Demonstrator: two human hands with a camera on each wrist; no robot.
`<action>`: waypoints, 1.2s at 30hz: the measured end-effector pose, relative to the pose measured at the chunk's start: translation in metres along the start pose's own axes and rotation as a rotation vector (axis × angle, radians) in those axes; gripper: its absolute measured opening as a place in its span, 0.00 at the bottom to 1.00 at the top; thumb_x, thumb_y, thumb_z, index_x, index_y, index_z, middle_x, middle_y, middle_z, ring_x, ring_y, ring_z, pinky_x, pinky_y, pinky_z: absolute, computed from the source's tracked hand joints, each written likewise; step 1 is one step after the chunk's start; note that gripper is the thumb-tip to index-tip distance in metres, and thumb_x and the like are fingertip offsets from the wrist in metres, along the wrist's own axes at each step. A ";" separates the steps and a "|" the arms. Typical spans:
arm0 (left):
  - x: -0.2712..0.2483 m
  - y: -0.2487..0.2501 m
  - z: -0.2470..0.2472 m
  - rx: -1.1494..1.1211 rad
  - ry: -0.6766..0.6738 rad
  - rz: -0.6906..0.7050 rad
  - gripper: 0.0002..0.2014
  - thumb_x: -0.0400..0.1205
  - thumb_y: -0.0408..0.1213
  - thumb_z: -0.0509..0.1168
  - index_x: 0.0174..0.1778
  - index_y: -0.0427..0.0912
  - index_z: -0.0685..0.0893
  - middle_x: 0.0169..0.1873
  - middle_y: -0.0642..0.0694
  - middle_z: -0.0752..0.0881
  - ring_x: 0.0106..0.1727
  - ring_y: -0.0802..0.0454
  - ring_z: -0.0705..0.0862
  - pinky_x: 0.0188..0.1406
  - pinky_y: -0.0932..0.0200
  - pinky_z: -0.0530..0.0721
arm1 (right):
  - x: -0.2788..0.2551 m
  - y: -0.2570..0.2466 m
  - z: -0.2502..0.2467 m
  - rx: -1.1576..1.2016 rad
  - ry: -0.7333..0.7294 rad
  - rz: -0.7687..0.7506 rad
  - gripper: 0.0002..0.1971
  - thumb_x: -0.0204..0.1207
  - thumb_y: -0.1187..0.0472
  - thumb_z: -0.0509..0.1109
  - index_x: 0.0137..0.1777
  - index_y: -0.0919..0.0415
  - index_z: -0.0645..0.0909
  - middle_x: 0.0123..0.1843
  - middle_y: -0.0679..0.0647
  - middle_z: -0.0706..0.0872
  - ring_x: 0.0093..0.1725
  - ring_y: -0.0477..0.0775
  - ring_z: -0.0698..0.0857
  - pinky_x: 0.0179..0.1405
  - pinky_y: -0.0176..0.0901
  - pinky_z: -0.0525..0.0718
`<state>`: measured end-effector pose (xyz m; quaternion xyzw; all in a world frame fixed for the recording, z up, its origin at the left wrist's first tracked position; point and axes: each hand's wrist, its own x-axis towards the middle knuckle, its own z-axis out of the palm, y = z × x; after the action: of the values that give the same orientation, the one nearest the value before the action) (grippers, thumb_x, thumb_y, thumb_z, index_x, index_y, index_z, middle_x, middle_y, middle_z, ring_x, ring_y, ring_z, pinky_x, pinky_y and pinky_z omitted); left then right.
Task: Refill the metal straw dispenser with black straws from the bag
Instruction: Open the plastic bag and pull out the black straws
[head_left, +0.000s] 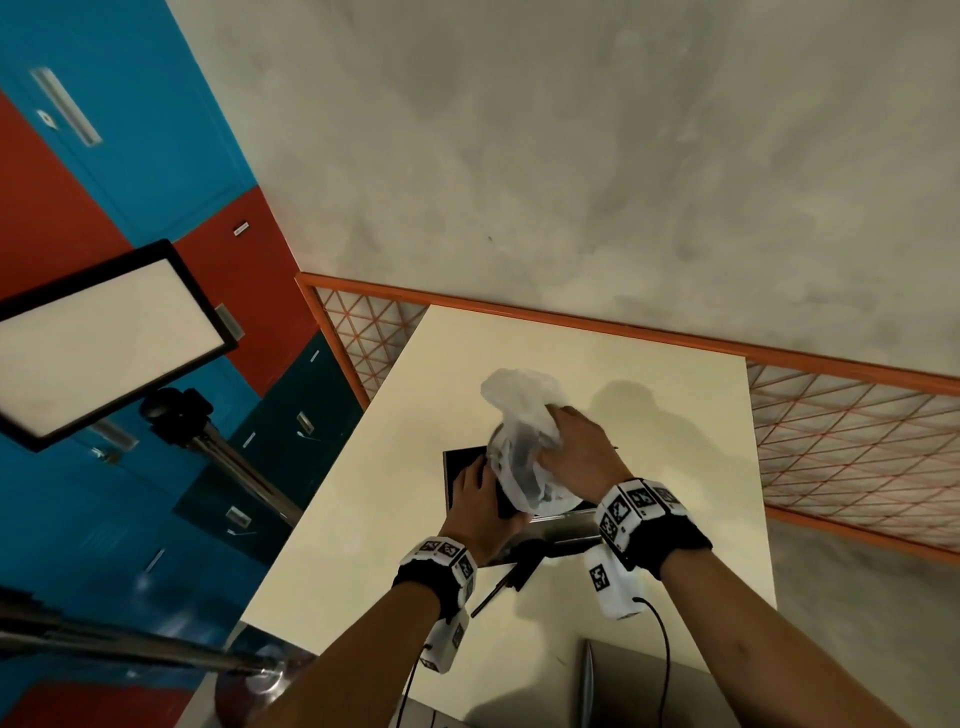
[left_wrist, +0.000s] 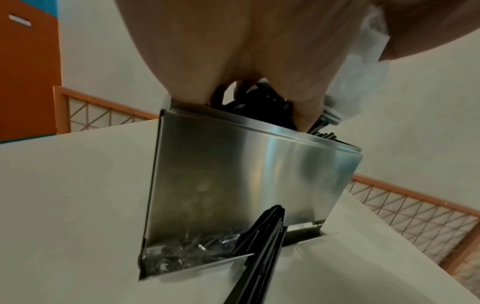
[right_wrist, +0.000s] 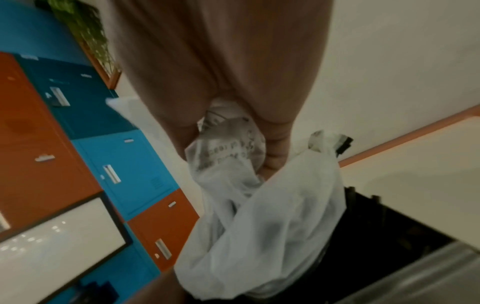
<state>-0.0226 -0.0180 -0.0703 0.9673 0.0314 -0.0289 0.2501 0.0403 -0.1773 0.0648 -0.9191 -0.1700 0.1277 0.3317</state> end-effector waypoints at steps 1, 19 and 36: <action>0.002 0.001 0.001 0.006 0.035 0.018 0.46 0.73 0.62 0.62 0.86 0.43 0.64 0.80 0.39 0.72 0.79 0.37 0.70 0.80 0.43 0.67 | 0.000 -0.004 0.000 0.000 0.006 -0.041 0.25 0.78 0.66 0.67 0.76 0.62 0.72 0.72 0.59 0.79 0.70 0.61 0.77 0.67 0.44 0.73; 0.001 -0.007 -0.004 -0.083 -0.056 -0.054 0.22 0.85 0.53 0.66 0.70 0.43 0.78 0.59 0.39 0.76 0.58 0.37 0.79 0.60 0.44 0.81 | -0.006 0.051 0.003 -0.013 0.087 0.203 0.43 0.66 0.28 0.68 0.79 0.46 0.65 0.78 0.51 0.66 0.75 0.58 0.68 0.71 0.61 0.74; -0.008 0.007 -0.030 -0.343 0.267 0.302 0.21 0.85 0.39 0.65 0.75 0.54 0.76 0.72 0.52 0.79 0.73 0.54 0.78 0.72 0.50 0.80 | -0.005 -0.001 0.036 -0.112 0.034 -0.180 0.27 0.78 0.50 0.70 0.75 0.55 0.72 0.75 0.54 0.72 0.64 0.64 0.74 0.64 0.58 0.77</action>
<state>-0.0285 -0.0103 -0.0402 0.8997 -0.0761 0.1426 0.4055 0.0233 -0.1584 0.0391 -0.9193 -0.2530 0.0722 0.2926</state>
